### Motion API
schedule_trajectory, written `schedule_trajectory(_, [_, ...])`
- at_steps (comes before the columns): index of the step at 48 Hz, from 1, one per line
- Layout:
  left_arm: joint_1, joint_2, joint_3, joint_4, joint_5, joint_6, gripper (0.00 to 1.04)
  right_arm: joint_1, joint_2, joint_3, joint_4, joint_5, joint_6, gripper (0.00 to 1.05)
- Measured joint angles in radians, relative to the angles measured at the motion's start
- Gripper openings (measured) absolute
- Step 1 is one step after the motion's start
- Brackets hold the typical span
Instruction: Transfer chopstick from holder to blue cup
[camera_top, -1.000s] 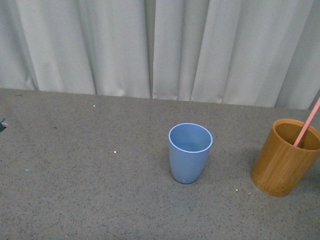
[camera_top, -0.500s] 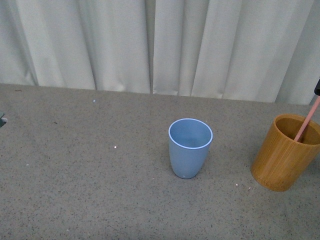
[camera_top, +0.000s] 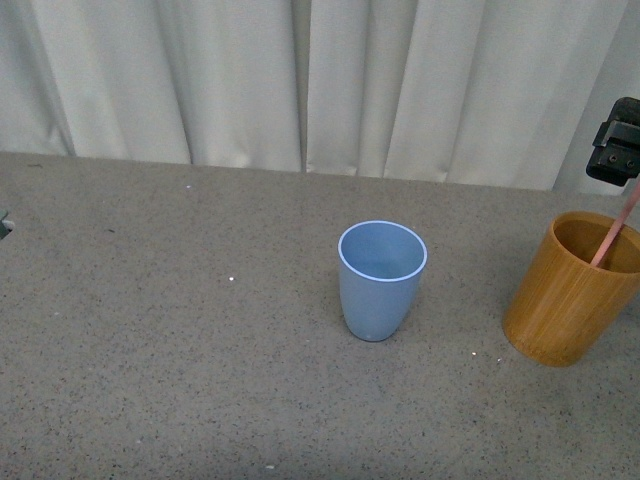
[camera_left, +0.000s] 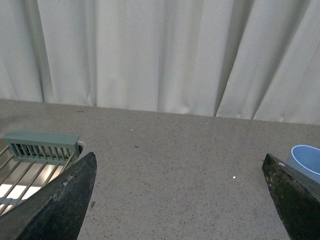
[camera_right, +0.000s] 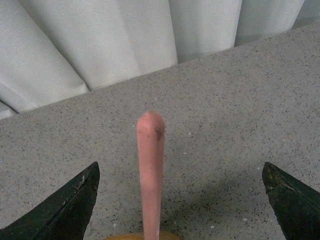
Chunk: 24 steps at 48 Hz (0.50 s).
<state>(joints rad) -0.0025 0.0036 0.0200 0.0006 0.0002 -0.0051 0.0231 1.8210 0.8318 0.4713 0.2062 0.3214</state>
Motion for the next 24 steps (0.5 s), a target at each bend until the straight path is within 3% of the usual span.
schedule_trajectory(20, [0.0, 0.0, 0.0, 0.0, 0.0, 0.0, 0.98, 0.028, 0.065, 0.055, -0.013, 0.029, 0.0, 0.95])
schedule_trajectory(24, [0.0, 0.0, 0.0, 0.0, 0.0, 0.0, 0.98, 0.034, 0.07, 0.056, -0.016, 0.045, 0.008, 0.83])
